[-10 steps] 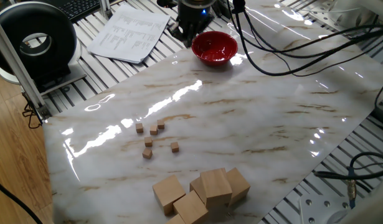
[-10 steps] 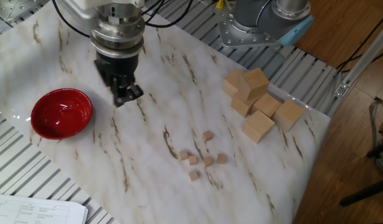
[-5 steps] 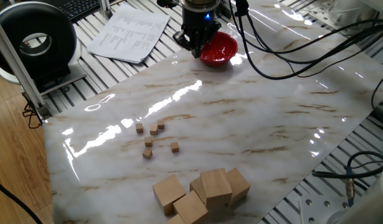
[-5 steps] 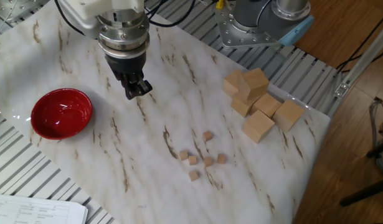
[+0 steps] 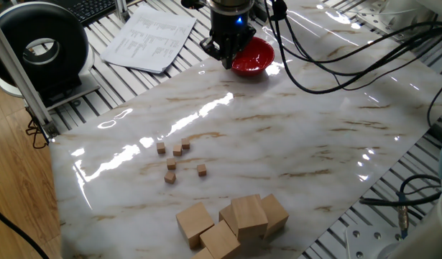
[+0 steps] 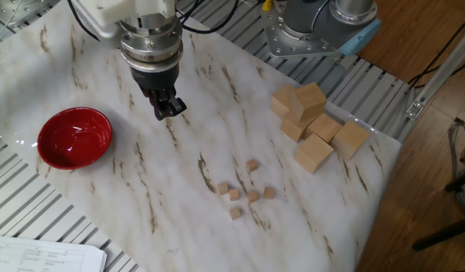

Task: Stack the blocks into a pyramid shape

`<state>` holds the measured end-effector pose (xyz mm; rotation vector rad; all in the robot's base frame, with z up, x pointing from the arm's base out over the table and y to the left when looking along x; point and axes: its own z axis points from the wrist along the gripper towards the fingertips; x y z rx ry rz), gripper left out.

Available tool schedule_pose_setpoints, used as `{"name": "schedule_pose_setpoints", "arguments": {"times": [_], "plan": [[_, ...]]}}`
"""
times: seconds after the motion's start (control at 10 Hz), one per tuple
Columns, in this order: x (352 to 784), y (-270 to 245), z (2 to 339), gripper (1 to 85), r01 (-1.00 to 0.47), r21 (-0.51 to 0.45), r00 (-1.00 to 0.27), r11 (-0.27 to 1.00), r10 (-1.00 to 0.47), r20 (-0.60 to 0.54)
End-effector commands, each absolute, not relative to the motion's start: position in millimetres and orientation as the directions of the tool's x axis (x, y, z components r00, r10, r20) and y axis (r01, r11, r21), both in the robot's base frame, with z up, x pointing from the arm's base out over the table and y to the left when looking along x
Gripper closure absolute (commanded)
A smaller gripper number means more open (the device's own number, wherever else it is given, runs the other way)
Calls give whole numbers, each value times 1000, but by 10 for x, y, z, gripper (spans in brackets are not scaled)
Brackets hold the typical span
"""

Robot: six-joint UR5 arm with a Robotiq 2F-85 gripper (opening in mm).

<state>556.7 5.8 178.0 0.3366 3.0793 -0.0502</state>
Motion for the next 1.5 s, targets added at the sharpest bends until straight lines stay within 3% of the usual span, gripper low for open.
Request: {"name": "schedule_pose_setpoints", "arguments": {"times": [0.0, 0.9, 1.2, 1.4], "plan": [[5421, 338, 1766, 847, 268, 63, -963, 961, 266, 39], [5191, 131, 1764, 847, 142, -53, -985, 989, 146, 95], [5244, 324, 1695, 847, 66, 24, -994, 998, 63, 92], [5157, 285, 1723, 847, 52, -26, -991, 998, 55, 126]]}}
